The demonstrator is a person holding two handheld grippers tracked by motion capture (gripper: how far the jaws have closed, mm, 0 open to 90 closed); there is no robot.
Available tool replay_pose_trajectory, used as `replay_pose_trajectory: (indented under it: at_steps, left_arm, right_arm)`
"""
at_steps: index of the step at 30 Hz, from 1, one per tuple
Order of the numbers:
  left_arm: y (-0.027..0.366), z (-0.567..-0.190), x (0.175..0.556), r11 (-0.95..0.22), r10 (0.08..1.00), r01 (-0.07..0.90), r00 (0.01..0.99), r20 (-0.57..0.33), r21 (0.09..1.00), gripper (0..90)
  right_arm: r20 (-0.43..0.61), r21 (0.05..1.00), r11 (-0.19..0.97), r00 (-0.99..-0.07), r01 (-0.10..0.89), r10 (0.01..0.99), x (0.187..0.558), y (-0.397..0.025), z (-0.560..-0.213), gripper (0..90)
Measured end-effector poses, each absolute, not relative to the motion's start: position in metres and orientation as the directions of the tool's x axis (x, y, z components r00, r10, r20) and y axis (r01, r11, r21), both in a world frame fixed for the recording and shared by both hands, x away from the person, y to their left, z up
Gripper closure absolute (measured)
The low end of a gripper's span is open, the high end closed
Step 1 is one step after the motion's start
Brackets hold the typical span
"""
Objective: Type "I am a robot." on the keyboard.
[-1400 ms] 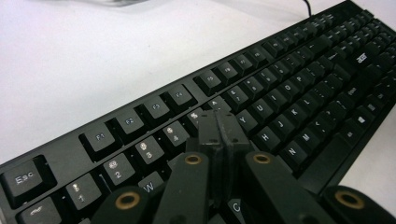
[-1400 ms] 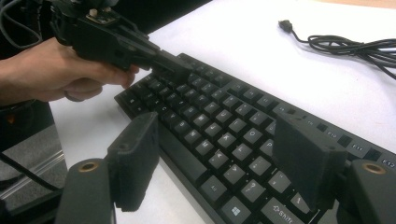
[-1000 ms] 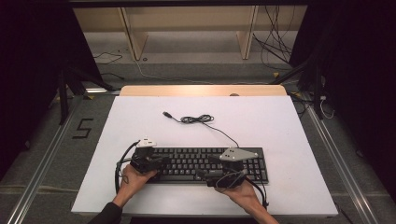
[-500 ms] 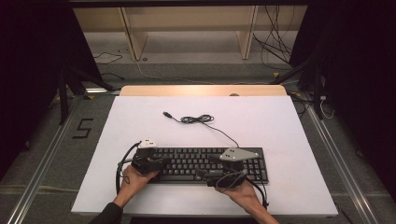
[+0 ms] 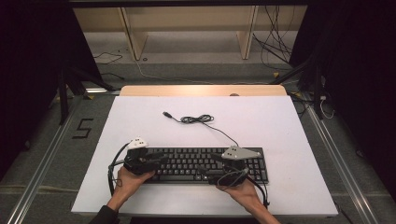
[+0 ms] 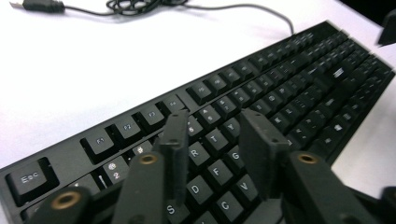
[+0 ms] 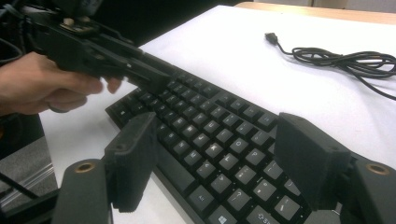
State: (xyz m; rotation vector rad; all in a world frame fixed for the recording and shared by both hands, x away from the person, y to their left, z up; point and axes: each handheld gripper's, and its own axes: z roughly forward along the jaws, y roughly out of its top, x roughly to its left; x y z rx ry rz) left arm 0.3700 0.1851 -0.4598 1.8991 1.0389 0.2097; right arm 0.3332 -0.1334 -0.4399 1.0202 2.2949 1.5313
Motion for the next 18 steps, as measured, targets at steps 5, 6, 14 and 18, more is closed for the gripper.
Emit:
replay_pose_trajectory:
  at_steps: [5, 6, 14, 18]
  left_arm:
    - [0.19, -0.454, 0.361, -0.17, 0.726, 0.56, 0.627, -0.281, 0.811, 50.3]
    - [0.191, -0.454, 0.36, -0.176, 0.727, 0.558, 0.629, -0.275, 0.811, 47.1]
    - [0.196, -0.455, 0.351, -0.156, 0.728, 0.562, 0.621, -0.291, 0.812, 36.7]
    - [0.201, -0.456, 0.347, -0.146, 0.729, 0.563, 0.617, -0.296, 0.814, 33.8]
  right_arm:
    - [0.201, 0.873, 0.224, -0.738, 0.433, 0.644, 0.335, -0.134, -0.441, 31.2]
    - [0.201, 0.872, 0.224, -0.737, 0.435, 0.646, 0.336, -0.133, -0.441, 31.2]
    - [0.192, 0.862, 0.246, -0.734, 0.443, 0.651, 0.344, -0.127, -0.445, 31.6]
    - [0.186, 0.848, 0.266, -0.728, 0.458, 0.66, 0.35, -0.121, -0.449, 32.9]
